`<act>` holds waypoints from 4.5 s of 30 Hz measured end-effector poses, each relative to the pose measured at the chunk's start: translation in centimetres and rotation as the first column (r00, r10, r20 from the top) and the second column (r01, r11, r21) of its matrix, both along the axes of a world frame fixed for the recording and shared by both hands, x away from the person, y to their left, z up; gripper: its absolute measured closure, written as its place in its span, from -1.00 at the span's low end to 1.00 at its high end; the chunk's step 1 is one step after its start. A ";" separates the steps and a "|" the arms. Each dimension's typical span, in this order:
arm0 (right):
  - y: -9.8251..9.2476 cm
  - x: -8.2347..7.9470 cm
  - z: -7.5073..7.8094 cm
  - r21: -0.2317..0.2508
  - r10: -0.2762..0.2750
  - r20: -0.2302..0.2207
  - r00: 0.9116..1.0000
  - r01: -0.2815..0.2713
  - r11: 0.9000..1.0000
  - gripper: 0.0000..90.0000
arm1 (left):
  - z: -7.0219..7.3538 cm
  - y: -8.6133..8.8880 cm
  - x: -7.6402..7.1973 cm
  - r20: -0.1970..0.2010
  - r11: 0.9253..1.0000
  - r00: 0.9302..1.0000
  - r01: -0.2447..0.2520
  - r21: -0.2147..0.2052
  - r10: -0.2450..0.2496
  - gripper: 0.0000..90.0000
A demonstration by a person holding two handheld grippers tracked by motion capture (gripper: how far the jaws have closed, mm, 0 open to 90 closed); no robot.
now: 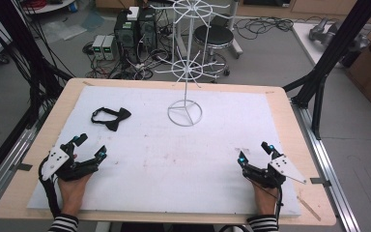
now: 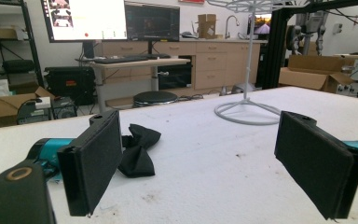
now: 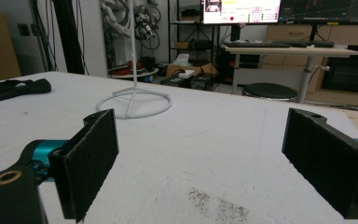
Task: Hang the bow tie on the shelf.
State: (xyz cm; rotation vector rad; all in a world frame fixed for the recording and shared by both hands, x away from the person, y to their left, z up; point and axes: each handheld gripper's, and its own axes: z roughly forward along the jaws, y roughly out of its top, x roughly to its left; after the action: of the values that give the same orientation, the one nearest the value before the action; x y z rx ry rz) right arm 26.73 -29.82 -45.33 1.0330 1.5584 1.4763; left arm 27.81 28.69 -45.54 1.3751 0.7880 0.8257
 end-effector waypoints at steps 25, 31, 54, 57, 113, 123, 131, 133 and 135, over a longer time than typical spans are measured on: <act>0.1 0.0 0.0 -0.007 -0.001 -0.002 1.000 0.001 1.000 -0.79 | 0.0 0.0 0.0 0.002 1.000 1.000 -0.001 -0.004 0.001 -0.66; 0.1 0.0 0.0 -0.007 0.000 -0.002 1.000 0.000 1.000 -0.78 | 0.2 0.4 0.2 -0.031 1.000 1.000 -0.004 -0.008 0.004 -0.66; 0.1 0.0 0.0 -0.012 -0.002 -0.004 1.000 0.002 1.000 -0.79 | 5.9 1.4 3.7 -0.114 0.991 0.993 -0.005 0.135 0.021 -0.66; 0.1 0.0 0.0 -0.006 -0.001 -0.007 1.000 0.001 1.000 -0.78 | 6.9 1.3 4.9 -0.154 0.986 0.988 0.021 0.166 0.005 -0.66; -0.1 0.0 0.0 0.013 -0.005 -0.015 1.000 0.005 1.000 -0.79 | 4.6 -2.2 17.6 -0.674 0.855 0.723 0.246 0.457 0.153 -0.18; -0.1 0.1 0.0 0.022 -0.006 -0.013 1.000 0.006 1.000 -0.79 | 3.9 -2.5 17.9 -0.703 0.849 0.686 0.246 0.468 0.188 -0.05; -0.2 0.1 0.0 0.018 -0.008 -0.007 1.000 0.008 1.000 -0.78 | 3.7 -2.5 18.0 -0.736 0.865 0.655 0.256 0.431 0.172 0.34; -0.2 0.1 0.0 0.022 -0.007 -0.009 1.000 0.007 1.000 -0.79 | 3.7 -2.5 18.0 -0.744 0.870 0.647 0.258 0.421 0.168 0.46; -0.2 0.1 0.0 0.027 -0.008 -0.012 1.000 0.008 1.000 -0.78 | 3.8 -2.4 18.0 -0.754 0.877 0.640 0.268 0.400 0.148 0.57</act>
State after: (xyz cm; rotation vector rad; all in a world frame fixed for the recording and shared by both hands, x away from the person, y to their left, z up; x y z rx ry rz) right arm 26.81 -29.99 -45.31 1.0643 1.5454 1.4918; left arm 45.80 26.29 -41.79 2.2707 1.2297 0.3334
